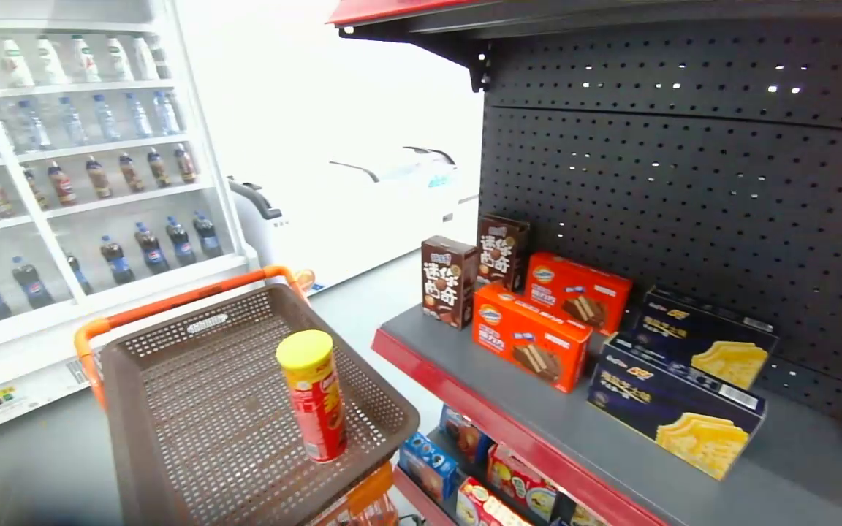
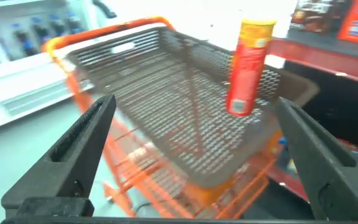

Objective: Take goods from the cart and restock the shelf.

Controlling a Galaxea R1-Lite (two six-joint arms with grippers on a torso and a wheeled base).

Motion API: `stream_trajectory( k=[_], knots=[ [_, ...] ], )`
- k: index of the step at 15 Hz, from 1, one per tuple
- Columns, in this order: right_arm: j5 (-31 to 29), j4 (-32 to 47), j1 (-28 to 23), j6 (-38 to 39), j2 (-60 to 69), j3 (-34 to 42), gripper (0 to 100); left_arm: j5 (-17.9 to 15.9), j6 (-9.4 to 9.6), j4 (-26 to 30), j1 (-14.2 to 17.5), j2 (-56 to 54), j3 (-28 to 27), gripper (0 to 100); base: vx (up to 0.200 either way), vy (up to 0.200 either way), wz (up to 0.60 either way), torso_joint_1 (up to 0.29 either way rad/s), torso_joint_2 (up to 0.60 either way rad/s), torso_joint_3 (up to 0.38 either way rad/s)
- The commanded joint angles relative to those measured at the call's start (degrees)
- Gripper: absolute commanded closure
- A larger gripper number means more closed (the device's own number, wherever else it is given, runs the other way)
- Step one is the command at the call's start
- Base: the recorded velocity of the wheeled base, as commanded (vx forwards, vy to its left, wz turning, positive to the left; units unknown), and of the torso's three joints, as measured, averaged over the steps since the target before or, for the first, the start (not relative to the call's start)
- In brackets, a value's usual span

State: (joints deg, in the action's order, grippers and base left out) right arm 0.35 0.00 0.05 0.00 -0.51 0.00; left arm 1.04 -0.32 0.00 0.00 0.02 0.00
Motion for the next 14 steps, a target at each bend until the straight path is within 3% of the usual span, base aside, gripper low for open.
stream_trajectory(
  k=[1,6,8,9,10,12,14],
  knots=[
    [0.0,0.0,0.0,0.1,0.0,0.0,0,0.0,0.05,0.0,0.0,0.0,0.0,0,0.000,0.000,0.00,0.000,0.00,0.000],
    [0.0,0.0,0.0,0.1,0.0,0.0,0,0.1,0.14,0.0,0.0,0.0,-0.7,0,0.000,0.000,0.00,0.000,0.00,0.000],
    [0.0,0.0,0.0,0.1,0.0,0.0,0,-3.4,0.49,3.2,-1.0,3.4,-7.7,0,0.000,0.000,0.00,0.000,0.00,0.000],
    [0.0,0.0,0.0,0.1,0.0,0.0,0,-4.2,1.64,5.5,-1.2,6.1,-9.8,0,0.000,0.000,0.00,0.000,0.00,0.000],
    [0.0,0.0,0.0,0.1,0.0,0.0,0,-4.5,5.15,6.8,-1.1,7.5,-10.9,0,0.000,0.000,0.00,0.000,0.00,0.000],
    [0.0,0.0,0.0,0.1,0.0,0.0,0,-5.5,10.34,6.7,-1.4,14.2,-11.9,0,0.000,0.000,0.00,0.000,0.00,0.000],
    [0.0,0.0,0.0,0.1,0.0,0.0,0,-6.1,10.51,6.5,-1.8,23.4,-16.9,0,0.000,0.000,0.00,0.000,0.00,0.000]
  ],
)
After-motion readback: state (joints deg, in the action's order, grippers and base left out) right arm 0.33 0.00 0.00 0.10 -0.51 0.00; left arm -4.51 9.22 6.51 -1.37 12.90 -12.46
